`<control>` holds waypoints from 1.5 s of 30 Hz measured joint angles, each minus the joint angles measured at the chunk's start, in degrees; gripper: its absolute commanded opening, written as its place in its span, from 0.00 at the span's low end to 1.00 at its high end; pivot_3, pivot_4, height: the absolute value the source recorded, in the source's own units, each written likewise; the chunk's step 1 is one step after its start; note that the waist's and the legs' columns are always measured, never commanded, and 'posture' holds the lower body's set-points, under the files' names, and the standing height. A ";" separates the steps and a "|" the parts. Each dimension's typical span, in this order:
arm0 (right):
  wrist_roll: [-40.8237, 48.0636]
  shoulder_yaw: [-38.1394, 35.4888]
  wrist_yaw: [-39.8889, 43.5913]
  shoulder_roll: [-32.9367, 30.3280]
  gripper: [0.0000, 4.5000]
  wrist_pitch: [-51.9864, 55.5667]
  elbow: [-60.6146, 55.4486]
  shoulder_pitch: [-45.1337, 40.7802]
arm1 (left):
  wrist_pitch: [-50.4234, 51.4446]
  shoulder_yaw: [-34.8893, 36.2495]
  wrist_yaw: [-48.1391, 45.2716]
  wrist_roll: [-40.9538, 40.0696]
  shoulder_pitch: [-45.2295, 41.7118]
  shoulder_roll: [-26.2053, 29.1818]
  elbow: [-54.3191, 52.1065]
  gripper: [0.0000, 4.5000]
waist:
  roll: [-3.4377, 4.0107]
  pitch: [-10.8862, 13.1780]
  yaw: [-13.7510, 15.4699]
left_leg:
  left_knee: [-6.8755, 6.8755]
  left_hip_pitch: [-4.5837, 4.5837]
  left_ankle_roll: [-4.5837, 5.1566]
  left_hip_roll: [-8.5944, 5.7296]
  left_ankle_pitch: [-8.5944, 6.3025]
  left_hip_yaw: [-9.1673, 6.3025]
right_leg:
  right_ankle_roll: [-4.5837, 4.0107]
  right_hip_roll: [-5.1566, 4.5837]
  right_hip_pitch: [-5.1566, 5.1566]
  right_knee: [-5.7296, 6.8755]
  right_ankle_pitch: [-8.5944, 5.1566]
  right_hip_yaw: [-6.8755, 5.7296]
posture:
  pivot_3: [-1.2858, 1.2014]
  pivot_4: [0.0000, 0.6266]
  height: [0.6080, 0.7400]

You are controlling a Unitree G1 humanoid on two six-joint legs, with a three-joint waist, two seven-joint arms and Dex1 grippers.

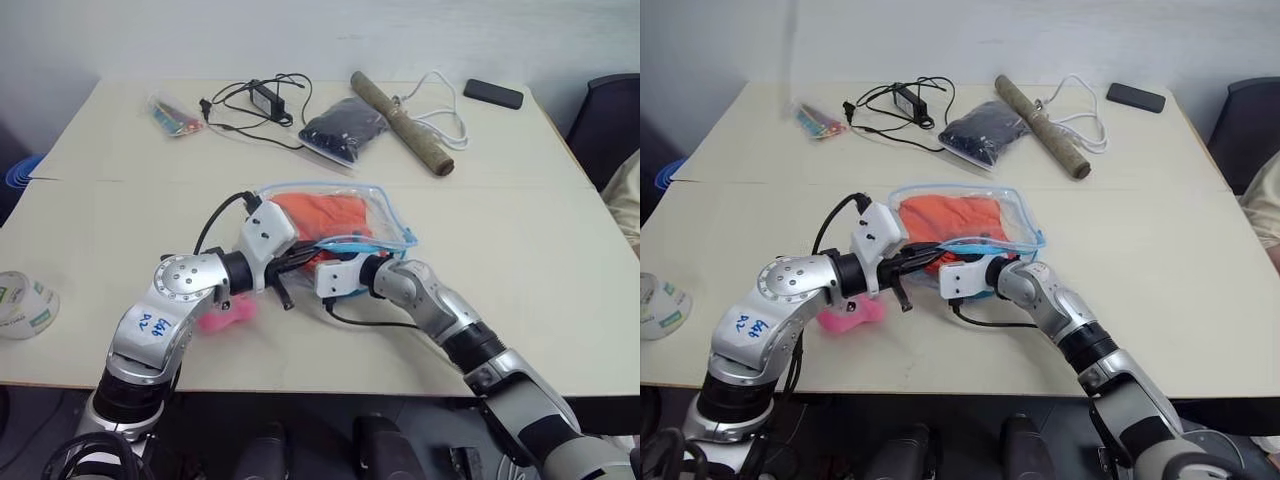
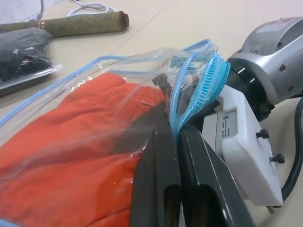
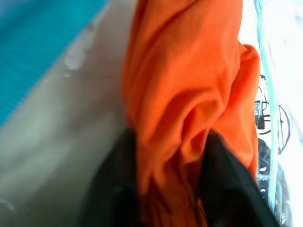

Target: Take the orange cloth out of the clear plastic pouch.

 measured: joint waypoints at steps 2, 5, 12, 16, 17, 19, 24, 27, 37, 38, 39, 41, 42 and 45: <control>0.20 -0.23 0.40 -0.40 0.01 -0.14 -0.65 0.07 | 1.44 1.27 1.19 -1.44 -0.17 -1.85 0.11 0.00 | -0.04 -0.03 0.01 | 0.00 0.00 0.00 0.01 0.00 -0.03 | 0.00 0.00 0.02 0.02 0.00 -0.02 | 0.52 0.24 1.00; 0.21 -0.12 1.34 -1.37 0.01 -0.68 -2.11 0.94 | 5.18 4.95 4.62 -4.32 -2.34 -6.57 1.82 0.00 | -0.10 -0.06 0.16 | 0.01 -0.03 0.00 -0.01 0.00 -0.08 | 0.00 0.00 0.02 0.02 0.00 -0.06 | 0.52 0.24 1.00; 0.10 -0.12 3.54 -4.43 0.01 -2.13 -7.21 2.00 | 5.23 3.20 6.34 -3.42 -4.03 -4.25 2.88 0.00 | -0.13 -0.08 -0.09 | -0.05 -0.04 -0.02 0.01 0.01 -0.06 | 0.00 0.02 -0.01 -0.02 0.00 -0.06 | 0.52 0.24 1.00; 5.01 -1.09 8.13 -7.42 0.01 -4.28 -12.75 2.15 | 1.59 -0.78 5.84 -0.51 -3.02 -1.86 4.50 0.00 | -0.13 -0.08 -0.06 | -0.05 -0.03 -0.02 0.01 0.01 -0.05 | 0.00 0.03 -0.02 -0.05 0.00 -0.05 | 0.52 0.24 1.00; 7.03 -1.33 9.95 -8.97 0.01 -5.42 -14.36 2.45 | 1.23 -1.26 5.92 -0.29 -2.83 -2.08 4.96 0.00 | -0.14 -0.08 -0.03 | -0.05 -0.06 -0.02 0.02 0.00 -0.06 | 0.00 0.02 -0.02 -0.06 0.00 -0.06 | 0.52 0.24 1.00; 12.12 -1.47 15.24 -14.77 0.01 -9.45 -18.08 4.57 | 0.75 -1.23 6.51 -0.11 -2.77 -2.49 5.91 0.00 | -0.14 -0.08 0.40 | -0.04 -0.07 -0.01 -0.03 0.00 -0.17 | 0.00 -0.02 0.06 -0.14 0.00 -0.12 | 0.52 0.24 1.00; 25.81 -2.47 27.07 -24.07 0.01 -13.46 -23.10 12.48 | 0.85 0.19 8.45 1.15 -2.83 -2.38 9.39 0.00 | -0.14 -0.08 0.29 | -0.04 -0.07 0.02 -0.03 -0.01 -0.13 | 0.02 -0.03 0.07 -0.19 0.01 -0.10 | 0.52 0.24 1.00; 27.36 -2.53 32.35 -31.32 0.01 -19.20 -23.72 14.88 | 0.86 0.65 8.47 1.21 -2.76 -1.96 9.35 0.00 | -0.14 -0.08 0.13 | -0.04 -0.04 0.02 -0.01 -0.01 -0.09 | 0.02 -0.01 0.07 -0.27 0.01 -0.07 | 0.52 0.24 1.00; 26.15 -10.99 33.66 -48.94 0.01 -26.99 -11.48 20.90 | -1.70 1.00 3.23 1.91 2.80 8.10 6.21 0.00 | -0.14 -0.08 1.03 | 0.00 0.16 0.15 -0.05 -0.04 -0.02 | 0.04 -0.16 0.37 -0.42 0.02 0.00 | 0.52 0.24 1.00; 24.01 -11.94 32.13 -50.24 0.01 -27.63 -7.10 20.28 | -2.23 1.14 2.48 1.89 2.98 9.04 6.11 0.00 | -0.14 -0.08 1.27 | -0.01 0.27 0.17 -0.04 -0.05 -0.02 | 0.04 -0.16 0.51 -0.47 0.02 -0.01 | 0.52 0.24 1.00; 23.27 -12.38 31.67 -50.63 0.01 -27.70 -5.52 20.09 | -2.36 1.25 2.24 1.89 3.03 9.31 6.06 0.00 | -0.14 -0.08 1.47 | -0.05 0.41 0.19 -0.05 -0.06 -0.01 | 0.04 -0.16 0.68 -0.54 0.02 -0.01 | 0.52 0.24 1.00; 18.49 -12.72 27.26 -50.57 0.01 -27.46 1.10 17.31 | -3.93 1.16 -0.36 1.74 4.09 11.35 5.02 0.00 | -0.14 -0.08 1.41 | -0.14 0.68 0.20 -0.03 -0.10 0.03 | 0.04 -0.13 0.95 -0.70 0.02 0.01 | 0.52 0.24 1.00; 17.25 -13.01 25.81 -50.22 0.01 -26.82 2.91 16.34 | -4.46 1.01 -1.32 1.64 4.57 11.91 4.32 0.00 | -0.14 -0.08 1.35 | -0.16 0.69 0.21 -0.03 -0.10 0.08 | 0.03 -0.14 0.94 -0.70 0.02 0.05 | 0.52 0.24 1.00; 12.36 -13.96 19.19 -47.51 0.01 -23.36 9.11 12.50 | -6.36 -1.18 -4.45 1.49 5.57 13.15 1.87 0.00 | -0.12 -0.07 1.32 | -0.19 0.69 0.18 0.03 -0.11 0.12 | 0.03 -0.08 0.91 -0.72 0.02 0.07 | 0.52 0.24 1.00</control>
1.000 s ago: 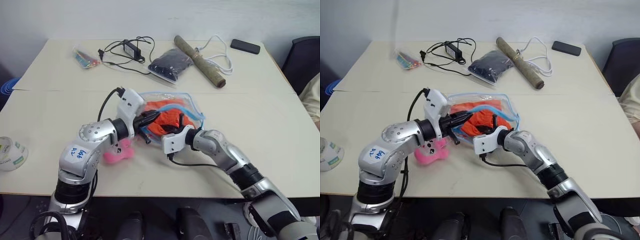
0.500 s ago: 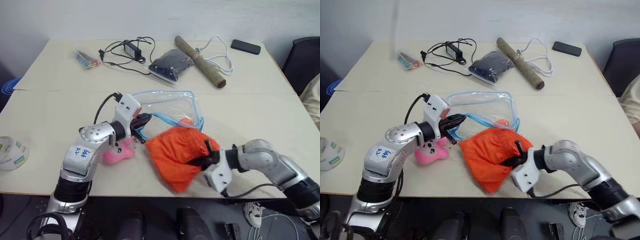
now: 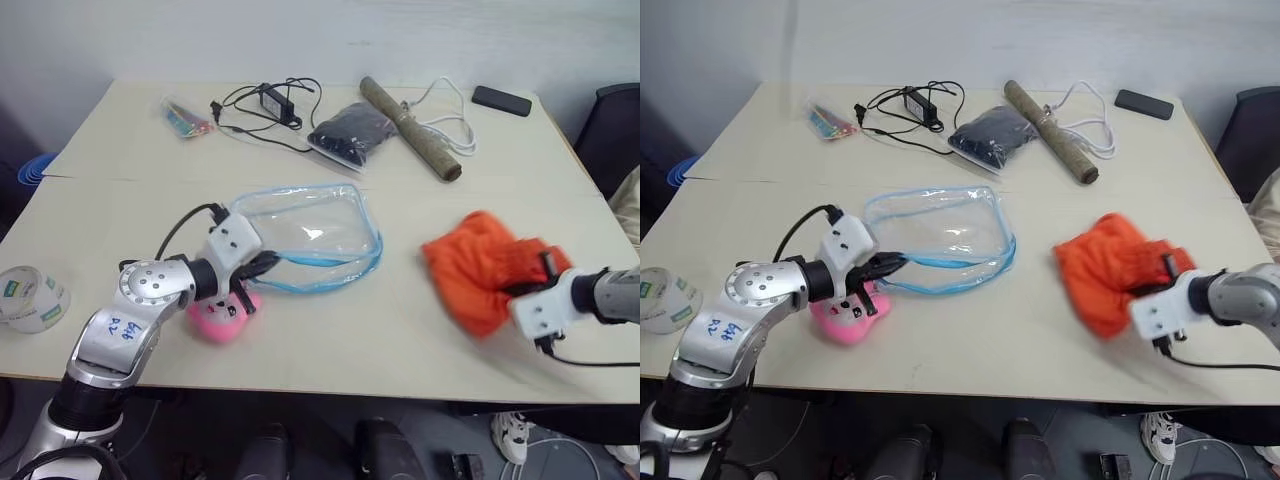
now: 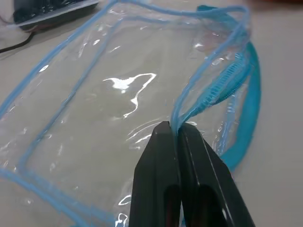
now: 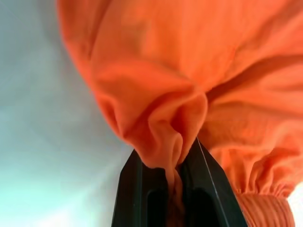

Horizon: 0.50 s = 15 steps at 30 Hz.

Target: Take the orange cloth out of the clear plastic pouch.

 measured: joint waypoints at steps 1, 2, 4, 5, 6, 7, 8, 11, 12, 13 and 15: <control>-0.48 -0.28 -1.65 1.99 0.01 1.57 0.17 -0.87 | -0.46 -0.69 -0.93 -0.05 0.25 0.11 -0.61 0.00 | 0.00 0.00 -0.22 | -0.02 0.01 -0.03 0.04 -0.01 0.03 | 0.00 0.06 -0.02 0.02 0.00 0.02 | 0.52 0.24 1.00; -0.20 -0.63 -2.65 4.35 0.01 3.16 -0.32 -1.09 | -0.83 -1.52 -1.68 -0.11 0.37 0.12 -1.43 0.00 | 0.00 0.00 -0.50 | -0.02 0.01 -0.05 0.09 -0.02 0.03 | 0.00 0.11 -0.02 0.04 0.00 0.01 | 0.52 0.24 1.00; 2.26 -1.41 -3.21 9.79 0.01 7.39 -2.83 -0.96 | -1.54 -2.68 -3.04 -0.34 0.71 -0.04 -2.83 0.00 | 0.00 0.00 -1.10 | -0.03 0.01 -0.07 0.13 -0.01 0.02 | 0.00 0.13 -0.02 0.06 0.00 0.00 | 0.52 0.24 1.00; 4.22 -2.07 -3.21 12.90 0.01 10.81 -4.90 -0.62 | -1.97 -3.45 -3.34 -0.17 0.70 -0.15 -2.96 0.00 | 0.01 0.00 -1.32 | -0.03 0.02 -0.07 0.13 -0.01 0.03 | 0.00 0.14 -0.03 0.07 0.00 0.01 | 0.52 0.24 1.00; 4.93 -2.07 -3.21 13.91 0.01 11.95 -5.91 -0.51 | -2.12 -3.83 -3.49 -0.15 0.68 -0.34 -2.97 0.00 | 0.03 0.02 -1.35 | -0.03 0.02 -0.07 0.12 -0.01 0.03 | 0.00 0.14 -0.04 0.09 0.00 0.01 | 0.52 0.24 1.00; 5.58 -2.07 -3.01 14.49 0.15 13.82 -7.25 -0.29 | -2.34 -4.46 -3.66 0.04 0.69 -0.31 -2.93 0.00 | 0.11 0.06 -1.24 | -0.02 0.01 -0.07 0.09 -0.01 0.02 | 0.00 0.11 -0.05 0.09 0.00 0.01 | 0.52 0.24 1.00; 6.22 -2.21 -2.41 14.58 0.20 15.92 -8.59 -0.03 | -2.72 -4.91 -3.72 0.62 0.69 -0.04 -2.87 0.00 | 0.11 0.07 -1.21 | -0.02 0.01 -0.06 0.08 -0.01 0.02 | 0.00 0.10 -0.05 0.08 0.00 0.01 | 0.52 0.24 1.00; 10.01 -4.34 0.16 14.58 0.43 20.73 -11.72 2.23 | -3.09 -5.52 -3.53 2.61 0.70 1.23 -1.93 0.15 | 0.11 0.07 -0.79 | -0.01 0.00 -0.02 0.04 -0.03 -0.06 | 0.00 0.07 0.02 0.03 0.00 -0.02 | 0.52 0.24 1.00; 11.59 -5.33 1.25 14.55 0.49 22.24 -12.69 3.14 | -2.74 -5.31 -3.30 2.88 0.69 1.26 -1.55 0.21 | 0.11 0.07 -0.70 | -0.01 0.00 0.00 0.02 -0.04 -0.05 | 0.01 0.05 0.03 0.02 0.00 -0.02 | 0.52 0.24 1.00; 13.02 -6.33 2.34 14.54 0.57 23.25 -13.65 4.09 | -2.45 -4.86 -3.05 2.87 0.79 1.22 -1.50 0.28 | 0.11 0.07 -0.59 | 0.00 0.00 0.02 0.03 -0.06 -0.06 | 0.01 0.05 0.04 0.00 0.01 -0.02 | 0.52 0.24 1.00; 17.49 -8.73 5.87 13.64 0.70 26.19 -16.14 6.49 | -1.07 -2.05 -2.91 1.57 1.08 0.81 -1.47 0.41 | 0.11 0.07 -0.39 | -0.01 -0.01 0.03 0.04 -0.06 -0.06 | 0.02 0.04 0.03 -0.01 0.01 -0.02 | 0.52 0.24 1.00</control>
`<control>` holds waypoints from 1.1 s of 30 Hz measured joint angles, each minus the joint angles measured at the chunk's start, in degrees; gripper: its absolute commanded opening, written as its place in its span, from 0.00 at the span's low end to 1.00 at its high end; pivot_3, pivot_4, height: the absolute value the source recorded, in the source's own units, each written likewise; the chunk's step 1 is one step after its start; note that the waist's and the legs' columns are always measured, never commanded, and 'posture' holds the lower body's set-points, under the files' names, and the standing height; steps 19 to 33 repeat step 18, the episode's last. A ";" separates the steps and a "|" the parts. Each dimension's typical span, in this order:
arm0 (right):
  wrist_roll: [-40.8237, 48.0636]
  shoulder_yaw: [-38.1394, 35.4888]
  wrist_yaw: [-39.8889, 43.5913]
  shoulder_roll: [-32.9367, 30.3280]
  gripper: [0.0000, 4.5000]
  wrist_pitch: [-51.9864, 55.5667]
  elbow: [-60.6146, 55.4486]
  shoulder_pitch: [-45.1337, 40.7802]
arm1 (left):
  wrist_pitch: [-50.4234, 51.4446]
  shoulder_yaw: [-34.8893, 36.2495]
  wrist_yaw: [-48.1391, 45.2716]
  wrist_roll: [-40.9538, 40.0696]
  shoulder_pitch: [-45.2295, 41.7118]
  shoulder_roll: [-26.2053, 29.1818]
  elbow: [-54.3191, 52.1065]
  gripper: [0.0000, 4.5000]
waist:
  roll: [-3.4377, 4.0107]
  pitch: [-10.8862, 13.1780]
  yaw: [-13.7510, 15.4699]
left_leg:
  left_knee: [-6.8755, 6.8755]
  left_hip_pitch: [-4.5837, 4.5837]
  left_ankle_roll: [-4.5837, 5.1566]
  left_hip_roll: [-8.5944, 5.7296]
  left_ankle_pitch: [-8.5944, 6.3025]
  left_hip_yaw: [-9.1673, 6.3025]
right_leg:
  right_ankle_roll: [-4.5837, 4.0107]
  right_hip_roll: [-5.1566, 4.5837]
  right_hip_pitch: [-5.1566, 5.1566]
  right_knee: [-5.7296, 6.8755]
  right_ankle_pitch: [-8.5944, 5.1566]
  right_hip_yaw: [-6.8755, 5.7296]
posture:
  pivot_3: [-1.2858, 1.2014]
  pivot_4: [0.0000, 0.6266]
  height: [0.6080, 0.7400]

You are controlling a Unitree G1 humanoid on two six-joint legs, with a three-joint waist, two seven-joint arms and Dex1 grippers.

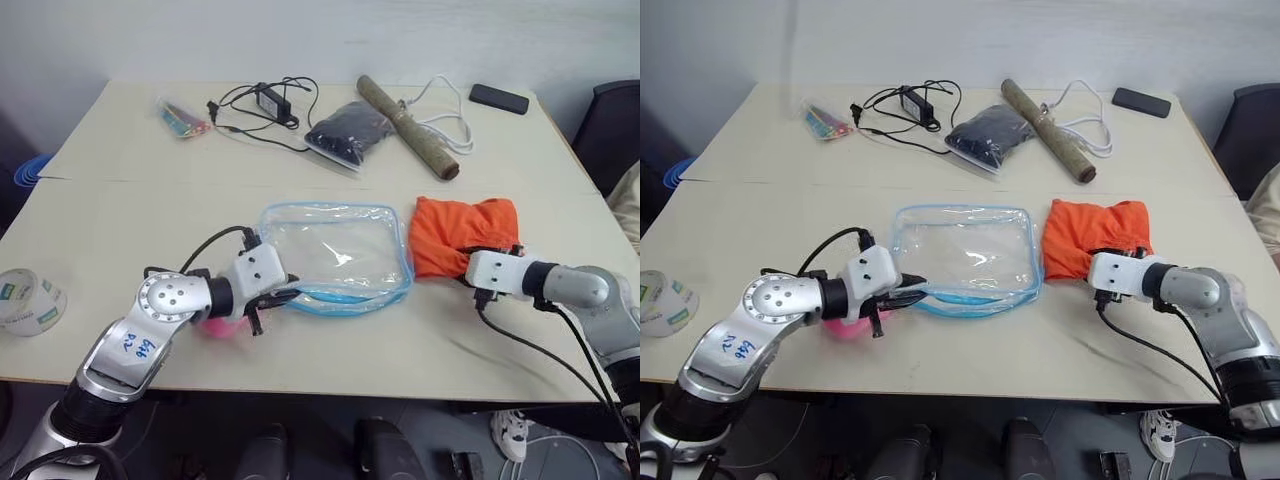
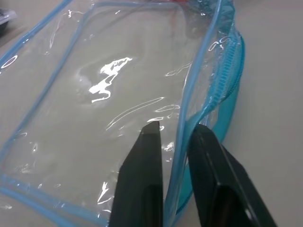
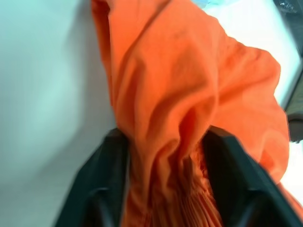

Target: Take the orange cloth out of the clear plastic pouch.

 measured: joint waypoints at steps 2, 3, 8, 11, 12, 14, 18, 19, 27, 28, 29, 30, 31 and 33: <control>4.46 -2.25 3.51 -0.49 0.86 3.25 -1.13 2.04 | 2.08 3.54 -0.04 -2.36 0.54 -0.16 -0.17 0.55 | 0.00 0.00 0.15 | 0.00 0.00 0.00 0.03 0.00 -0.01 | 0.00 0.00 0.00 -0.01 0.00 -0.02 | 0.52 0.24 1.00; 8.26 -3.87 6.15 -0.71 0.94 5.96 -2.02 3.42 | 4.14 6.30 -0.20 -4.84 0.81 -0.32 -0.54 0.63 | 0.00 0.00 0.29 | 0.00 -0.01 0.00 0.03 0.00 -0.01 | 0.00 0.00 -0.01 0.00 0.00 -0.02 | 0.52 0.24 1.00; 23.56 -13.88 17.39 -5.82 1.00 20.72 -3.40 7.65 | 11.61 23.12 -5.17 -18.15 3.35 3.35 -1.68 0.97 | 0.09 0.06 0.35 | -0.01 -0.01 0.01 0.08 -0.01 0.00 | 0.00 -0.15 -0.02 0.00 0.00 -0.02 | 0.52 0.24 1.00; 27.99 -19.07 22.46 -11.17 1.00 27.42 0.52 6.83 | 13.29 33.98 -11.86 -23.65 6.17 10.66 1.87 0.99 | 0.10 0.06 0.17 | -0.06 0.13 0.03 0.11 -0.06 0.03 | -0.05 -0.14 0.07 -0.07 -0.02 -0.02 | 0.52 0.24 1.00; 28.60 -20.46 23.94 -12.72 1.00 29.09 3.33 6.52 | 13.44 37.11 -14.89 -24.61 8.11 13.47 4.35 0.99 | 0.10 0.06 0.10 | -0.13 0.18 0.04 0.08 -0.06 0.05 | -0.09 -0.08 0.07 -0.07 -0.04 -0.02 | 0.52 0.24 1.00; 28.81 -22.04 26.03 -14.39 1.00 31.24 8.71 5.31 | 13.44 42.50 -19.73 -25.17 10.70 17.58 9.61 0.99 | 0.10 0.07 -0.15 | -0.17 0.18 0.08 0.10 -0.09 0.07 | -0.14 -0.08 0.07 -0.12 -0.06 -0.02 | 0.52 0.24 1.00; 28.68 -22.39 28.86 -15.20 1.00 32.00 16.16 0.85 | 7.89 47.66 -26.73 -22.93 15.03 23.66 15.82 0.99 | 0.24 0.13 -0.85 | -0.27 0.19 0.16 0.02 -0.13 0.12 | -0.14 -0.39 0.06 -0.17 -0.07 0.01 | 0.52 0.24 1.00; 28.68 -22.39 28.86 -15.20 1.00 32.00 16.16 0.85 | 7.89 47.66 -26.73 -22.93 15.03 23.66 15.82 0.99 | 0.24 0.13 -0.85 | -0.27 0.19 0.16 0.02 -0.13 0.12 | -0.14 -0.39 0.06 -0.17 -0.07 0.01 | 0.52 0.24 1.00; 28.68 -22.39 28.86 -15.20 1.00 32.00 16.16 0.85 | 7.89 47.66 -26.73 -22.93 15.03 23.66 15.82 0.99 | 0.24 0.13 -0.85 | -0.27 0.19 0.16 0.02 -0.13 0.12 | -0.14 -0.39 0.06 -0.17 -0.07 0.01 | 0.52 0.24 1.00; 28.68 -22.39 28.86 -15.20 1.00 32.00 16.16 0.85 | 7.89 47.66 -26.73 -22.93 15.03 23.66 15.82 0.99 | 0.24 0.13 -0.85 | -0.27 0.19 0.16 0.02 -0.13 0.12 | -0.14 -0.39 0.06 -0.17 -0.07 0.01 | 0.52 0.24 1.00; 28.68 -22.39 28.86 -15.20 1.00 32.00 16.16 0.85 | 7.89 47.66 -26.73 -22.93 15.03 23.66 15.82 0.99 | 0.24 0.13 -0.85 | -0.27 0.19 0.16 0.02 -0.13 0.12 | -0.14 -0.39 0.06 -0.17 -0.07 0.01 | 0.52 0.24 1.00; 28.68 -22.39 28.86 -15.20 1.00 32.00 16.16 0.85 | 7.89 47.66 -26.73 -22.93 15.03 23.66 15.82 0.99 | 0.24 0.13 -0.85 | -0.27 0.19 0.16 0.02 -0.13 0.12 | -0.14 -0.39 0.06 -0.17 -0.07 0.01 | 0.52 0.24 1.00; 28.68 -22.39 28.86 -15.20 1.00 32.00 16.16 0.85 | 7.89 47.66 -26.73 -22.93 15.03 23.66 15.82 0.99 | 0.24 0.13 -0.85 | -0.27 0.19 0.16 0.02 -0.13 0.12 | -0.14 -0.39 0.06 -0.17 -0.07 0.01 | 0.52 0.24 1.00; 28.68 -22.39 28.86 -15.20 1.00 32.00 16.16 0.85 | 7.89 47.66 -26.73 -22.93 15.03 23.66 15.82 0.99 | 0.24 0.13 -0.85 | -0.27 0.19 0.16 0.02 -0.13 0.12 | -0.14 -0.39 0.06 -0.17 -0.07 0.01 | 0.52 0.24 1.00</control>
